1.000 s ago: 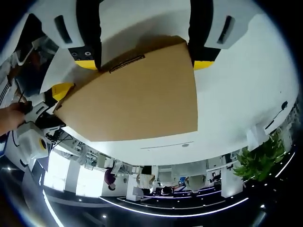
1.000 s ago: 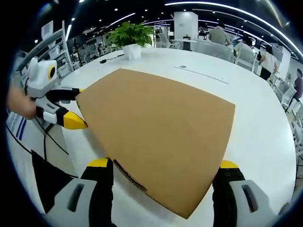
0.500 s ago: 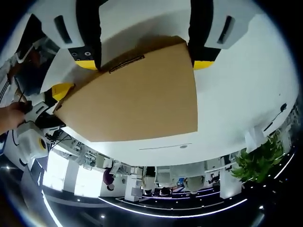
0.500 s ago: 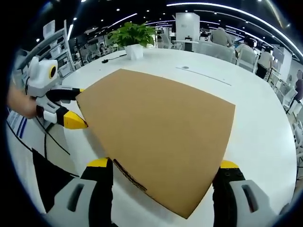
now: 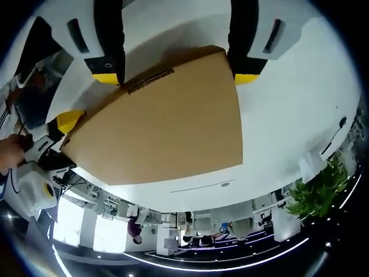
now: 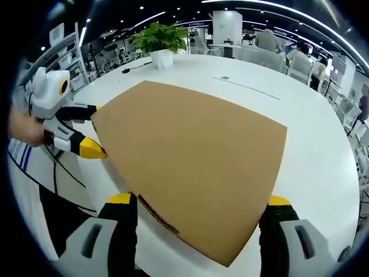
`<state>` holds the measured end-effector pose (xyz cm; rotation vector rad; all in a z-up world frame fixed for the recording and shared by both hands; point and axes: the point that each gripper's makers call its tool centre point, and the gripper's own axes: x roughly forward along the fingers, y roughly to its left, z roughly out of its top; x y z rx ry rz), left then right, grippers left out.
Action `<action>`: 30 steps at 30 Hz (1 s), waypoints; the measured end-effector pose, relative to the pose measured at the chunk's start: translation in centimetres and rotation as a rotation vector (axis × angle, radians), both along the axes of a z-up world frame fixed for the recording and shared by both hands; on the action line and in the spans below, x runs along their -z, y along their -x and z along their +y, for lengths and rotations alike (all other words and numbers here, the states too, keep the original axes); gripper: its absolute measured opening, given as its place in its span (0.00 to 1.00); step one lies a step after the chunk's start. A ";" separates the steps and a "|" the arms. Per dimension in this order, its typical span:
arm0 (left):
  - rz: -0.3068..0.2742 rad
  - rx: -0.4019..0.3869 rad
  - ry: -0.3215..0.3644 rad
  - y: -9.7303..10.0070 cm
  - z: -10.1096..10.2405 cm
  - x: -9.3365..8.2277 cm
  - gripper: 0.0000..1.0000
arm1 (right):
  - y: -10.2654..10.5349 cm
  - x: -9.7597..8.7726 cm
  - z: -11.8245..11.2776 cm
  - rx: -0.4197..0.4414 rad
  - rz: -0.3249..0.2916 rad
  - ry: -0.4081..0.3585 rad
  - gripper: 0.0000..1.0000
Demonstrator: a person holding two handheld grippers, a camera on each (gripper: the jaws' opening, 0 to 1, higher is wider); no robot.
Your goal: Operate the shoe box by opening the lid, removing the specified soft item, and placing it in the target area until the item is outside and the box remains undamaged.
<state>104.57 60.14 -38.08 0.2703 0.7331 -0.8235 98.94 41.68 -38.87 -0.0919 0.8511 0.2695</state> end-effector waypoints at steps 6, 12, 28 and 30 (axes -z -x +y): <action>0.000 0.011 -0.020 0.1 0.1 0.0 0.72 | 0.0 -0.4 0.5 0.052 -0.014 -0.045 0.97; -0.003 0.004 -0.043 0.1 0.3 0.1 0.71 | 0.5 -0.2 0.0 0.014 -0.040 0.009 0.90; -0.040 -0.060 0.211 0.0 1.3 -4.4 0.96 | 2.5 -2.5 0.2 0.021 -0.122 0.032 0.88; -0.005 -0.065 0.251 0.5 1.4 -4.5 0.99 | 2.6 -3.4 0.4 0.021 -0.152 0.022 0.84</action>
